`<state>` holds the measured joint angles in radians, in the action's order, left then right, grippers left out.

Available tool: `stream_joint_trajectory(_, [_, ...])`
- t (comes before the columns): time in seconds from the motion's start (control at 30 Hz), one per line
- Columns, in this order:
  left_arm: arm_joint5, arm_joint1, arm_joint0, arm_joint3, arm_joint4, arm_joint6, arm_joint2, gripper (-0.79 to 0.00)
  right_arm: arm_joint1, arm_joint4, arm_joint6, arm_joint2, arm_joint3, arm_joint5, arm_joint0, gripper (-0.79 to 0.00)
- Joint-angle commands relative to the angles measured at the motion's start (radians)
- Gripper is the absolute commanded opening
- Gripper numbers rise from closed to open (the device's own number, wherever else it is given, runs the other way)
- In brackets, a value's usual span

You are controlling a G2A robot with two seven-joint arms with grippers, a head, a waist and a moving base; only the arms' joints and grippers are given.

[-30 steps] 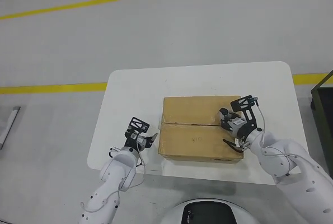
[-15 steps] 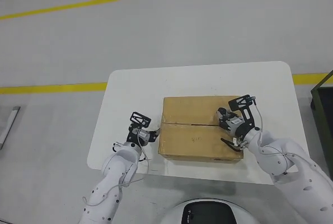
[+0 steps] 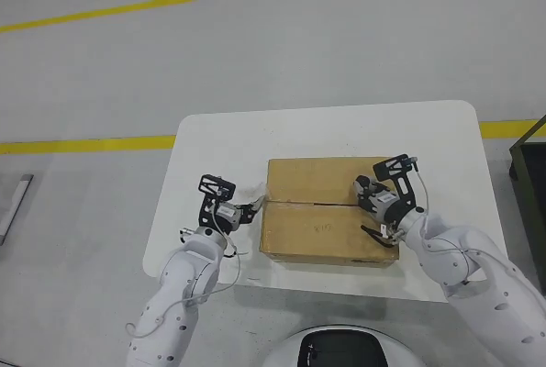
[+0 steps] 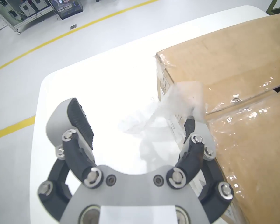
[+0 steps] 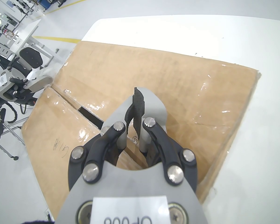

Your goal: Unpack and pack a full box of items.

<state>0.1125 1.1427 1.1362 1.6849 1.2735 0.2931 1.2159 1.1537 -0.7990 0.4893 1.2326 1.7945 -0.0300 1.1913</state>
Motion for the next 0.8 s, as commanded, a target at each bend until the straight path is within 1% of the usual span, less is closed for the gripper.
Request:
stream_joint_trajectory(0.0, [0.009, 0.0, 0.001, 0.006, -0.006, 0.006, 0.007, 0.0, 0.001, 0.001, 0.0, 0.001, -0.001, 0.001, -0.001, -0.785])
stream_joint_trajectory(0.17, [-0.004, 0.005, -0.011, 0.002, 0.008, -0.001, -0.001, 0.0, 0.003, -0.001, -0.002, 0.001, -0.002, 0.001, -0.003, -0.785])
stream_joint_trajectory(0.43, [0.002, 0.019, -0.053, 0.004, 0.033, -0.006, -0.045, 0.0, 0.007, 0.002, -0.006, 0.002, 0.002, -0.004, -0.002, -0.785])
stream_joint_trajectory(0.57, [0.012, 0.026, -0.073, 0.001, 0.038, -0.007, -0.07, 0.0, 0.007, 0.041, -0.028, 0.055, 0.038, -0.035, 0.006, -0.785])
stream_joint_trajectory(0.77, [0.039, 0.037, -0.102, -0.012, 0.05, -0.005, -0.111, 0.0, -0.001, 0.101, -0.032, 0.173, 0.077, -0.057, 0.035, -0.785])
